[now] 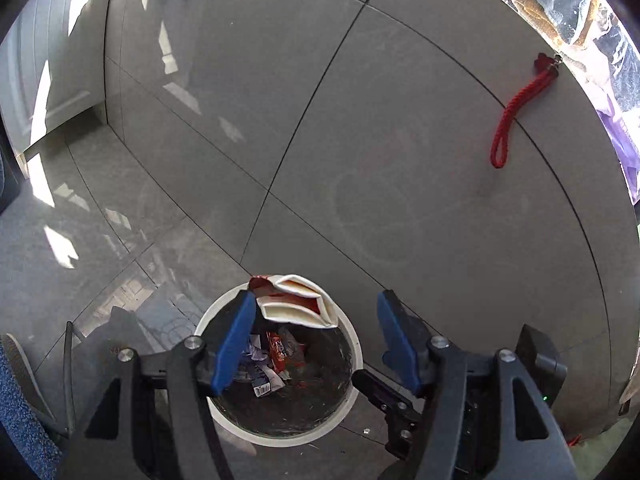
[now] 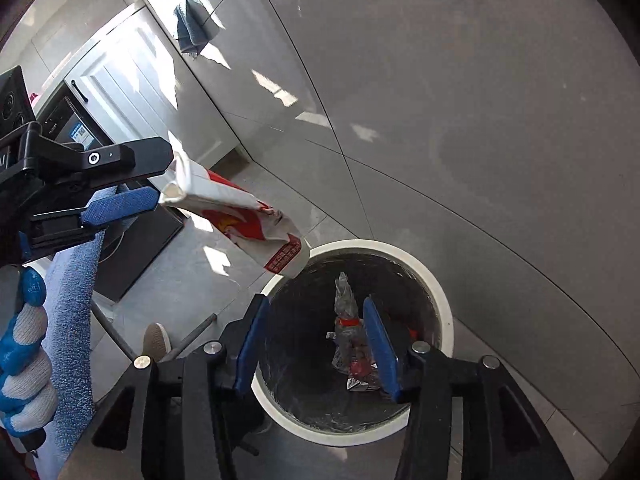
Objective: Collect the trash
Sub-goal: 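Carry both held items to the bin and open both tools over it, then move both open tools back over the table toward the remaining wrappers, then grasp the brown snack bag with the left tool while the right tool grasps the blue milk carton, then carry the snack bag and carton to the bin and open both tools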
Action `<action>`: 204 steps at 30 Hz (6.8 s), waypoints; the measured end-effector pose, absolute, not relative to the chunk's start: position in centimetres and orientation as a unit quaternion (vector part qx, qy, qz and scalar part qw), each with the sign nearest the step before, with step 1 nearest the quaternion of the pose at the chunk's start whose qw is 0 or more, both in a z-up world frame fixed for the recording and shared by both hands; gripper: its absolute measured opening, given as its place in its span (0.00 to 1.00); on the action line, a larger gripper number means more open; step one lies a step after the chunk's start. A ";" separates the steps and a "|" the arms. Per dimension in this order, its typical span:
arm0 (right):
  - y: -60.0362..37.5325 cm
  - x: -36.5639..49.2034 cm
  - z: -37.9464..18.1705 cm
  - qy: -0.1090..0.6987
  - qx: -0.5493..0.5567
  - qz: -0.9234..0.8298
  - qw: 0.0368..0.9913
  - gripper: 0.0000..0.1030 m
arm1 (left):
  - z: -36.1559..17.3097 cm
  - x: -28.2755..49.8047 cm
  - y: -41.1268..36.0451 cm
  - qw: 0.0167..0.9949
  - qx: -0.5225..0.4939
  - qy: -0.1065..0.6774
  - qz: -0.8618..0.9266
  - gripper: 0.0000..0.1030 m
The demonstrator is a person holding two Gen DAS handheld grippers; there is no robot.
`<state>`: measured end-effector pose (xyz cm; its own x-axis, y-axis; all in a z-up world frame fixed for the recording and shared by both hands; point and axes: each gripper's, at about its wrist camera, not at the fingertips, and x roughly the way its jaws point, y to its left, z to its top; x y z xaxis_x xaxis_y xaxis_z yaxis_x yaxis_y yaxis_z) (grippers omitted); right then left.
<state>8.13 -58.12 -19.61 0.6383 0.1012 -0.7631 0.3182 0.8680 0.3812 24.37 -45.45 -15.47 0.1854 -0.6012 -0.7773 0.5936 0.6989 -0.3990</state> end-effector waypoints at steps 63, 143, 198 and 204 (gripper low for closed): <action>-25.1 3.9 -2.8 0.390 0.063 0.154 0.906 0.51 | -7.6 6.0 0.8 0.902 0.067 0.409 -0.122 0.61; -6.0 27.9 -12.4 0.492 0.209 0.329 0.778 0.59 | -11.4 9.2 16.0 0.877 -0.071 0.468 -0.084 0.38; -17.0 19.9 -8.2 0.412 0.246 0.358 0.801 0.03 | -11.0 3.8 13.8 0.859 -0.140 0.485 -0.083 0.19; -24.1 16.2 -6.4 0.375 0.271 0.337 0.820 0.03 | -8.9 6.0 9.4 0.866 -0.107 0.471 -0.126 0.18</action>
